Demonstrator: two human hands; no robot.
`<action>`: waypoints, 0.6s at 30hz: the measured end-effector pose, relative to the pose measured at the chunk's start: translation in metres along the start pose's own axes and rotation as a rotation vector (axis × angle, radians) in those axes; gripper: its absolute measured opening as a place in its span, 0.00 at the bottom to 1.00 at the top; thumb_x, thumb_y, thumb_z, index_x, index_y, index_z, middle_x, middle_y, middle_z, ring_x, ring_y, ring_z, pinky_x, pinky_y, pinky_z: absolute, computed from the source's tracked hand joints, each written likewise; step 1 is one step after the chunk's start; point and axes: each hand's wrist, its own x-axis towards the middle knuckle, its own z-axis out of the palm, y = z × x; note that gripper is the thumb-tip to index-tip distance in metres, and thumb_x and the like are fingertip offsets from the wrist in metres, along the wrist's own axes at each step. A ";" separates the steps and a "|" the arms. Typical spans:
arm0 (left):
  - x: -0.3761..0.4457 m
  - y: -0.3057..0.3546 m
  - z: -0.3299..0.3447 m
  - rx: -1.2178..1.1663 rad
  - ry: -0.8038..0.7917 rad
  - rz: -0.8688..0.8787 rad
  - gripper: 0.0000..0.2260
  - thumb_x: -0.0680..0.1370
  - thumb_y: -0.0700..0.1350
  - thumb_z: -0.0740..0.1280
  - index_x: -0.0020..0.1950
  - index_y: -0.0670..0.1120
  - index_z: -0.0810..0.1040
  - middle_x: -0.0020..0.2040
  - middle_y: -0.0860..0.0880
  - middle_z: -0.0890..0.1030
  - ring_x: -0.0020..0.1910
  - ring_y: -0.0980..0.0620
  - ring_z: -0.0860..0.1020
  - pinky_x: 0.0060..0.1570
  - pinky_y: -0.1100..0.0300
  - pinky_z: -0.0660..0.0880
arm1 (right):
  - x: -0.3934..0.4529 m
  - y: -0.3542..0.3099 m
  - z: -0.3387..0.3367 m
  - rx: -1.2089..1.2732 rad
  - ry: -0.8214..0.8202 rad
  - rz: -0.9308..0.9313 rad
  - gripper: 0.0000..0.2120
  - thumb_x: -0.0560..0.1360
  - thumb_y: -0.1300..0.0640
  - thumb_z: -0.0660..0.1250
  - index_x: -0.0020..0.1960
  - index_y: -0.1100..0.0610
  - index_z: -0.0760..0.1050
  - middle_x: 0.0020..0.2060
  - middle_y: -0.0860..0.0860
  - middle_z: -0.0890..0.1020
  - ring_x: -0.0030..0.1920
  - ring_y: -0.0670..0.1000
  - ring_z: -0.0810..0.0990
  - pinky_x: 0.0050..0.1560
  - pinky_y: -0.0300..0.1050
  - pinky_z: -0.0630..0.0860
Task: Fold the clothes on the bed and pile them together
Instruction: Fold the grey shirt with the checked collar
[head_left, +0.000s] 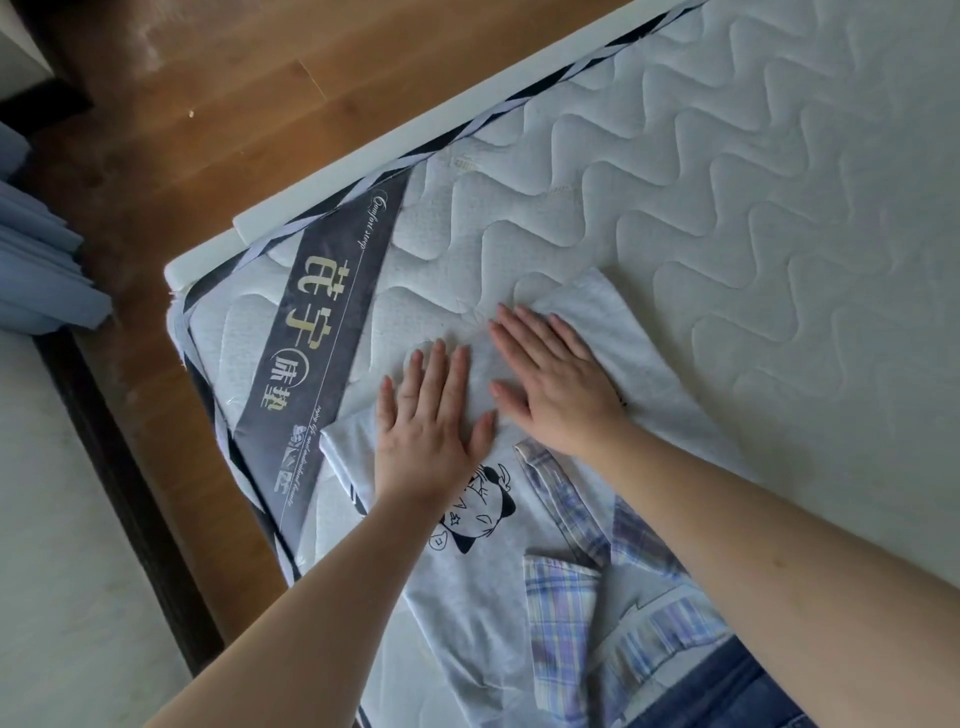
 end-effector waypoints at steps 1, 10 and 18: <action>-0.001 -0.001 0.000 -0.004 0.000 -0.012 0.32 0.80 0.64 0.51 0.80 0.48 0.57 0.79 0.47 0.59 0.78 0.46 0.57 0.76 0.43 0.54 | 0.002 0.009 0.000 -0.003 -0.017 0.026 0.30 0.81 0.41 0.50 0.78 0.55 0.57 0.78 0.50 0.58 0.78 0.48 0.54 0.77 0.51 0.53; -0.017 -0.031 -0.002 0.025 -0.060 -0.145 0.35 0.80 0.65 0.43 0.81 0.46 0.47 0.81 0.48 0.48 0.80 0.49 0.46 0.77 0.45 0.46 | 0.006 0.050 0.006 0.036 0.034 0.374 0.35 0.78 0.38 0.52 0.78 0.57 0.55 0.78 0.54 0.56 0.78 0.53 0.53 0.77 0.55 0.51; -0.011 -0.032 0.002 0.045 -0.120 -0.127 0.33 0.80 0.65 0.38 0.80 0.49 0.38 0.81 0.49 0.43 0.79 0.50 0.40 0.77 0.46 0.43 | 0.008 0.051 0.007 0.073 0.009 0.384 0.35 0.79 0.40 0.51 0.79 0.58 0.52 0.78 0.56 0.54 0.78 0.53 0.52 0.77 0.52 0.49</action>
